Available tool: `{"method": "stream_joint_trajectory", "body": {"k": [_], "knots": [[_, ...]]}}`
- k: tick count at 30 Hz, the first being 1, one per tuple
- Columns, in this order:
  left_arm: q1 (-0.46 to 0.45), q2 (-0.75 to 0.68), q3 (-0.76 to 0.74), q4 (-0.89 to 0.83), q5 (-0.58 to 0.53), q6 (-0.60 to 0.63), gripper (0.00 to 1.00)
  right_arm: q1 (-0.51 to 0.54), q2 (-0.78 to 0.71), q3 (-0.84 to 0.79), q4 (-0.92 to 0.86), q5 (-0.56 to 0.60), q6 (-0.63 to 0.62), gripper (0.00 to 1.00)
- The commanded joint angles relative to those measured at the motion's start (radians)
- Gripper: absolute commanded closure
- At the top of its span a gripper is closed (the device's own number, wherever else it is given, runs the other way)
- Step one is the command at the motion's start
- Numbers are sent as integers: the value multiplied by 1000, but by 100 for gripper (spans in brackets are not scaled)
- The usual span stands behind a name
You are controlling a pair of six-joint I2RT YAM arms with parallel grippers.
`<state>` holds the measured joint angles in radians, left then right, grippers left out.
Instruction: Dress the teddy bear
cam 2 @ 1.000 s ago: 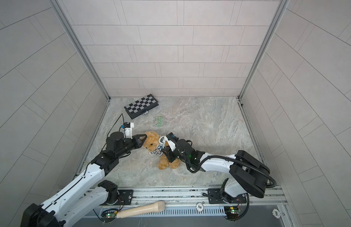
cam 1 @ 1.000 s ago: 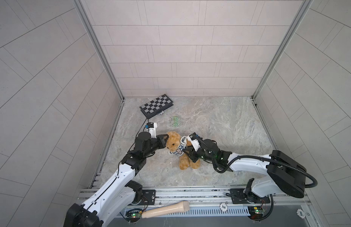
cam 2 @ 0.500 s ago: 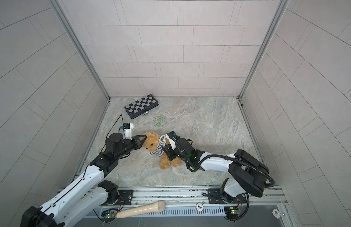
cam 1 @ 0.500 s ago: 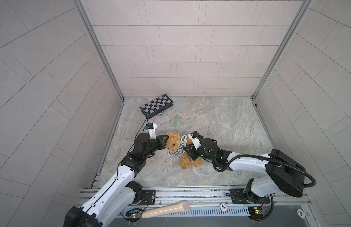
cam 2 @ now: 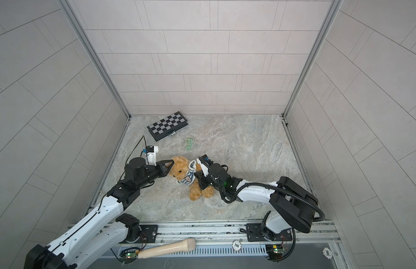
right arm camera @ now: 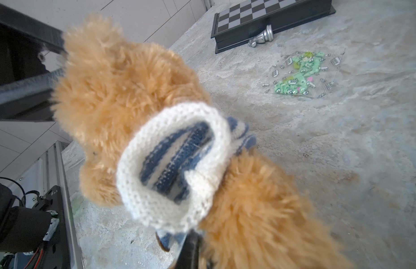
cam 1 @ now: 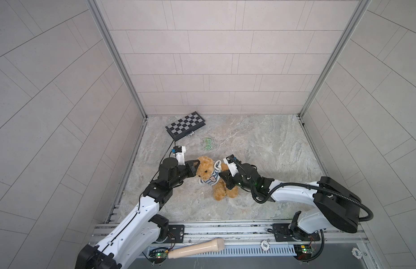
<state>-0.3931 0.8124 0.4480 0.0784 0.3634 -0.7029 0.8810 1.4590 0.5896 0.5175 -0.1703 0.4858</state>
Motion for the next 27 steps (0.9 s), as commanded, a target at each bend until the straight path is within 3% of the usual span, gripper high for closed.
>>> {"method": "stream_joint_trajectory", "body": {"k": [1, 5, 19, 27], "knots": [[2, -19, -5, 14, 24, 9, 100, -8, -9, 19, 24, 7, 7, 94], [2, -25, -3, 1, 19, 15, 100, -20, -39, -1, 16, 15, 7, 100], [3, -46, 2, -72, -76, 67, 100, -73, -240, -153, -7, 76, 38, 100], [5, -87, -19, -71, -78, 151, 100, -79, -459, -260, 30, 133, 68, 100]]}}
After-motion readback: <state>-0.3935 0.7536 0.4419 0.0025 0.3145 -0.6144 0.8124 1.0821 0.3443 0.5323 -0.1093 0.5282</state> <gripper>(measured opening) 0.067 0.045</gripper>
